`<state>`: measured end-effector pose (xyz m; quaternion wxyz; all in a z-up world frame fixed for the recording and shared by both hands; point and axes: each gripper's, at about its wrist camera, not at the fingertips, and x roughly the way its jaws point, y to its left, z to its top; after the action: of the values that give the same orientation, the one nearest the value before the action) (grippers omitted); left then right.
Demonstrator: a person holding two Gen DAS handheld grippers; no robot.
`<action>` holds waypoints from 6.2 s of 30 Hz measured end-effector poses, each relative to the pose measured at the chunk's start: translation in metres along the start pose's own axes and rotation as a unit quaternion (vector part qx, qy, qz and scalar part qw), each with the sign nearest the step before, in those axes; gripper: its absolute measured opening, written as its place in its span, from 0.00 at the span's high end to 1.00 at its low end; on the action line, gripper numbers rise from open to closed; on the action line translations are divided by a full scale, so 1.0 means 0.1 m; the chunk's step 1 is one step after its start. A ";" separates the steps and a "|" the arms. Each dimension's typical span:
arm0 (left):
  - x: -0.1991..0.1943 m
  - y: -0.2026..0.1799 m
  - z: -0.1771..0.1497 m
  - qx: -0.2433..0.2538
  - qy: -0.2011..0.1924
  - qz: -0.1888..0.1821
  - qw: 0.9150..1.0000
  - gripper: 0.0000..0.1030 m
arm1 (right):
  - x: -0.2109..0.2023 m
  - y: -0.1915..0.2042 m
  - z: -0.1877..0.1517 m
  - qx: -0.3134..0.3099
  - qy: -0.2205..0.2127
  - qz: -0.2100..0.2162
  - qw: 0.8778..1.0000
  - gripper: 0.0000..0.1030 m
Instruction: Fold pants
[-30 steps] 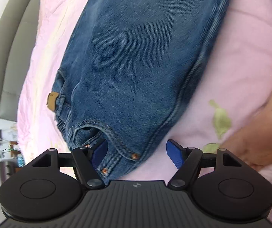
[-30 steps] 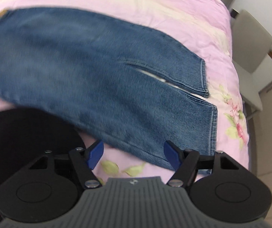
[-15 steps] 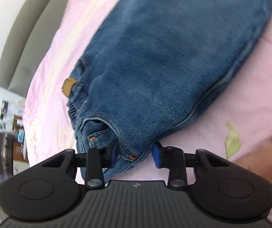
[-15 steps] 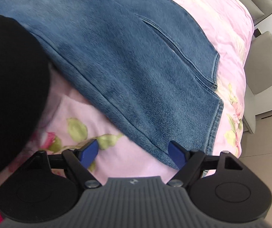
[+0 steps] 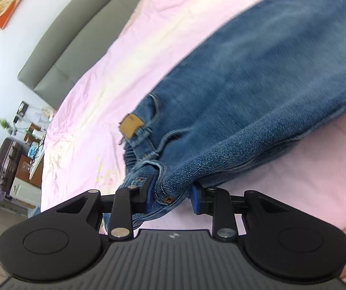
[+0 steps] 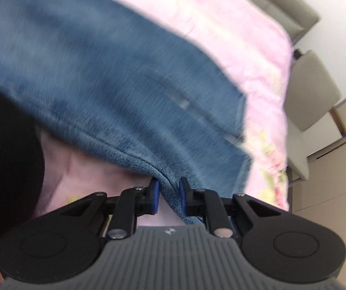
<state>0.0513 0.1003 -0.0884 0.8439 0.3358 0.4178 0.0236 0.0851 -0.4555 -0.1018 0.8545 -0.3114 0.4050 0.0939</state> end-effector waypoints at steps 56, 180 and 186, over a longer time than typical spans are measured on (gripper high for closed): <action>2.13 0.58 1.78 -0.130 0.092 0.043 0.986 0.69 | 2.47 -0.59 2.28 0.000 0.057 -0.079 0.995 1.00; 1.18 -0.43 0.36 -0.596 0.140 -0.324 0.722 0.74 | 1.87 -1.41 -0.22 0.674 0.030 0.049 0.737 0.94; 1.00 -0.22 0.56 -0.549 0.163 -0.320 0.755 0.59 | 1.89 -1.45 -0.15 0.666 0.040 0.050 0.743 0.93</action>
<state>0.1512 0.0851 -0.1460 0.7610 -0.3471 0.5471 0.0321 0.2591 -0.5966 -0.1845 0.8215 0.3538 0.4136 -0.1701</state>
